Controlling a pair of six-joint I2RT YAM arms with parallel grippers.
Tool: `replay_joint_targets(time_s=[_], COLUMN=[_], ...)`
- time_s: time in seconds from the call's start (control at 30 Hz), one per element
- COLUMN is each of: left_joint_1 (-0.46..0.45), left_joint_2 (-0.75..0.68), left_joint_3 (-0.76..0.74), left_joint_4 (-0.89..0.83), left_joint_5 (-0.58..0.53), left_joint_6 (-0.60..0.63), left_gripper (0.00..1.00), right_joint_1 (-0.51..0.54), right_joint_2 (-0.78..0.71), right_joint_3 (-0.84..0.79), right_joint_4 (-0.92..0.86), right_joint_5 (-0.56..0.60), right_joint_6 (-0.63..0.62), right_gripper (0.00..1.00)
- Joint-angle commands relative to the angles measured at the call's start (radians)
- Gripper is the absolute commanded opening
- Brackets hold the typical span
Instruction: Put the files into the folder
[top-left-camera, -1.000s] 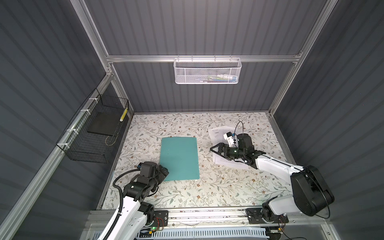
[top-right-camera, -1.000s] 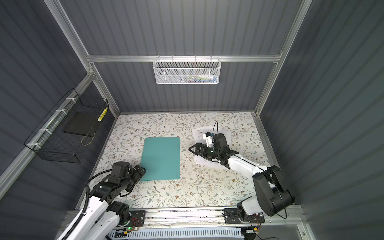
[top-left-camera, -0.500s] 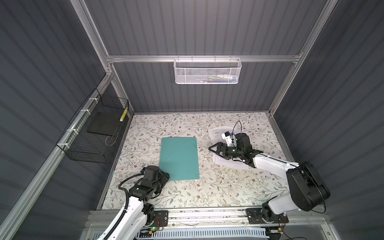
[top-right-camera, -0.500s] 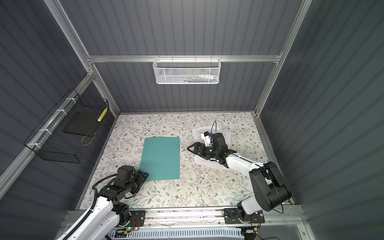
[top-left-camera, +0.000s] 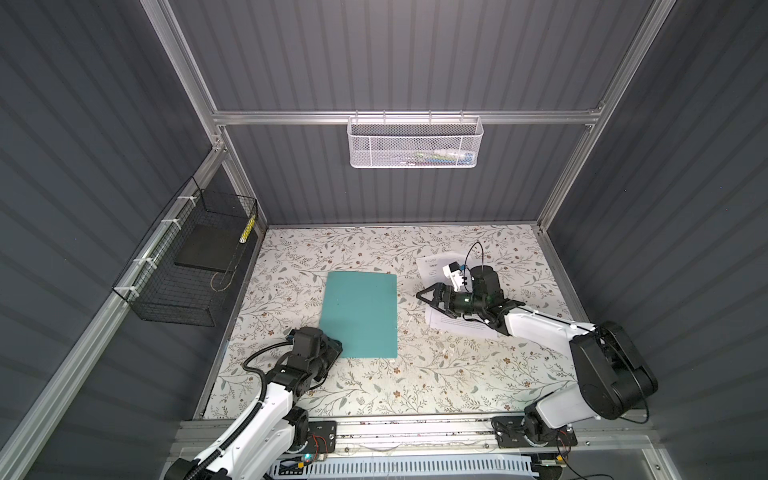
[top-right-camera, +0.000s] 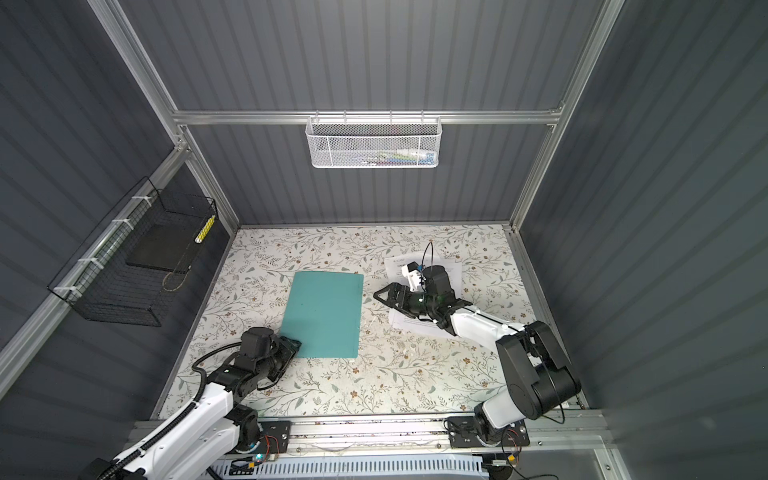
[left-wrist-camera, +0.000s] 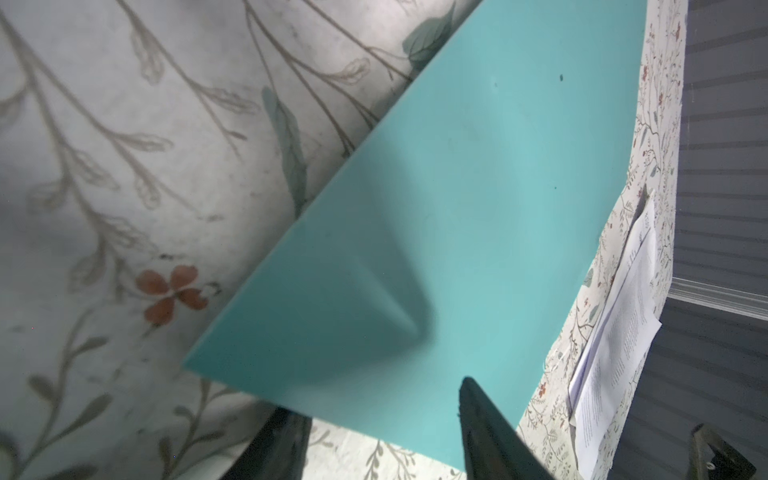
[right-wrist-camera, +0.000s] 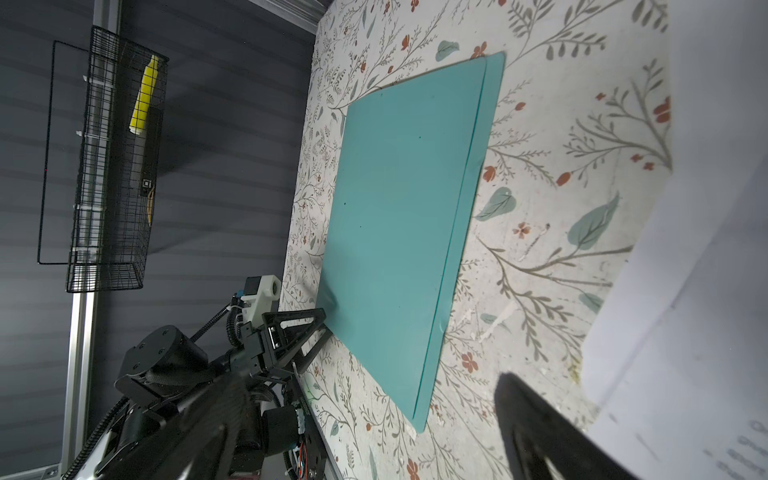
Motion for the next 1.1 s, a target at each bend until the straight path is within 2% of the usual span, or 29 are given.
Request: replay_joint_targets(time_s=[0.0, 0.23, 0.57, 0.77, 1.07], left_joint_1=[-0.008, -0.01, -0.017, -0.019, -0.019], left_joint_2=[-0.003, -0.032, 0.087, 0.07, 0.08], left_joint_3=[-0.016, -0.028, -0.099, -0.09, -0.077], left_joint_4=[0.062, 0.081, 0.348, 0.329, 0.347], left_joint_5=[-0.015, -0.031, -0.043, -0.069, -0.085], left_joint_6=[-0.015, -0.01, -0.026, -0.006, 0.007], left_gripper=[0.57, 0.55, 0.49, 0.44, 0.45], right_joint_1=[0.004, 0.005, 0.004, 0.006, 0.016], right_joint_2=[0.016, 0.036, 0.06, 0.078, 0.105], right_joint_3=[-0.019, -0.022, -0.024, -0.031, -0.016], right_joint_4=[0.046, 0.071, 0.111, 0.137, 0.142], right_joint_5=[-0.014, -0.023, -0.035, -0.04, -0.05], right_joint_6=[0.023, 0.037, 0.05, 0.058, 0.057], right_gripper=[0.96, 0.96, 0.96, 0.95, 0.95])
